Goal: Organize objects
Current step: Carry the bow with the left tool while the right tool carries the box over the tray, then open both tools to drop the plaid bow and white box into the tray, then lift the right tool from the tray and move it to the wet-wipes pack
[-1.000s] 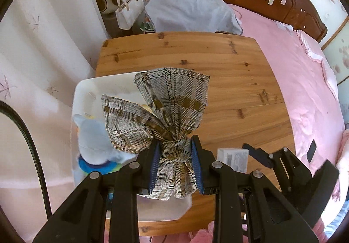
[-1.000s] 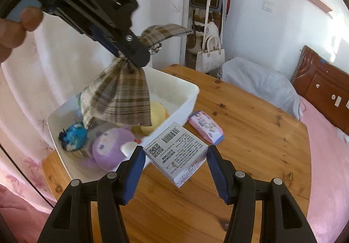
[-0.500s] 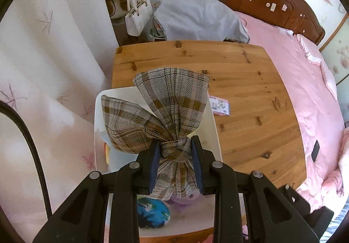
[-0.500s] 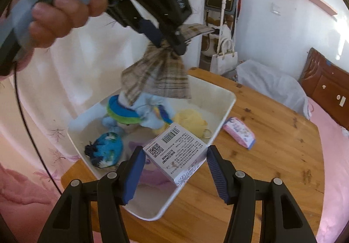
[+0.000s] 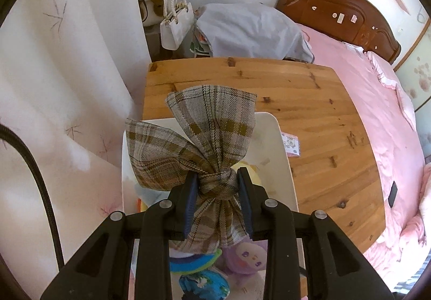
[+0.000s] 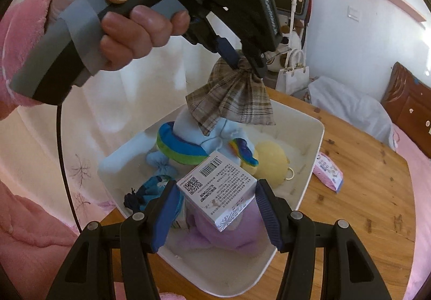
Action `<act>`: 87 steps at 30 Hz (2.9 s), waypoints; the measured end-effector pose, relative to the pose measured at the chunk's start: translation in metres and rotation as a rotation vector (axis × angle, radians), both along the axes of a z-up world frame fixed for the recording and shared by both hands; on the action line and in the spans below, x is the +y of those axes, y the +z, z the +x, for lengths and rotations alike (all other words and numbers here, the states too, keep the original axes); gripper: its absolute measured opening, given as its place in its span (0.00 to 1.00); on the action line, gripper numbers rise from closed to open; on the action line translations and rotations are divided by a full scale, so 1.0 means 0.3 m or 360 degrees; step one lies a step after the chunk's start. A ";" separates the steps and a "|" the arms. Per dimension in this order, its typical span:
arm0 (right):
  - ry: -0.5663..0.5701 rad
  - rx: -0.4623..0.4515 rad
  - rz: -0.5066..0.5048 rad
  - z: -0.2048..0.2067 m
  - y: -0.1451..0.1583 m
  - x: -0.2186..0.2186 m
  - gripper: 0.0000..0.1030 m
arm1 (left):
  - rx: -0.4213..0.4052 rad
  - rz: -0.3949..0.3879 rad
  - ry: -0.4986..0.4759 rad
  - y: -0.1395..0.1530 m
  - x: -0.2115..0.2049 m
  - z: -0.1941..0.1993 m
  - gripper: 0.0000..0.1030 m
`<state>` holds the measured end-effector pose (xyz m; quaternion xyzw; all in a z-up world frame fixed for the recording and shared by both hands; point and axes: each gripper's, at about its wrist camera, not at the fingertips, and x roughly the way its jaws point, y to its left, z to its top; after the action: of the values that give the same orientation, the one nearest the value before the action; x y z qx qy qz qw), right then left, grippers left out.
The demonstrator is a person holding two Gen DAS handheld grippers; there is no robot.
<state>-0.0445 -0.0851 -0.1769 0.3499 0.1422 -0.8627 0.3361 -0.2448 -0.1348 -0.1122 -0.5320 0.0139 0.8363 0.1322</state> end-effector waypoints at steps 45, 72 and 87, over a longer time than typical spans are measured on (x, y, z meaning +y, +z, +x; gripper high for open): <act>0.0211 -0.0117 0.0106 -0.277 0.402 0.304 0.77 | 0.0071 0.0174 0.0345 0.116 -0.055 0.459 0.64; 0.0555 -0.0044 0.0475 -0.816 0.193 0.210 0.78 | 0.0149 0.0171 0.0876 0.130 0.014 0.644 0.72; 0.0706 -0.0194 0.0631 -0.834 -0.132 0.162 0.78 | 0.0062 0.0087 0.1110 0.119 0.028 0.700 0.72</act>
<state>-0.2947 -0.0364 -0.2167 0.4202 0.3604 -0.7011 0.4494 -0.0346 -0.1266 -0.0765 -0.4849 -0.1884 0.8412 -0.1475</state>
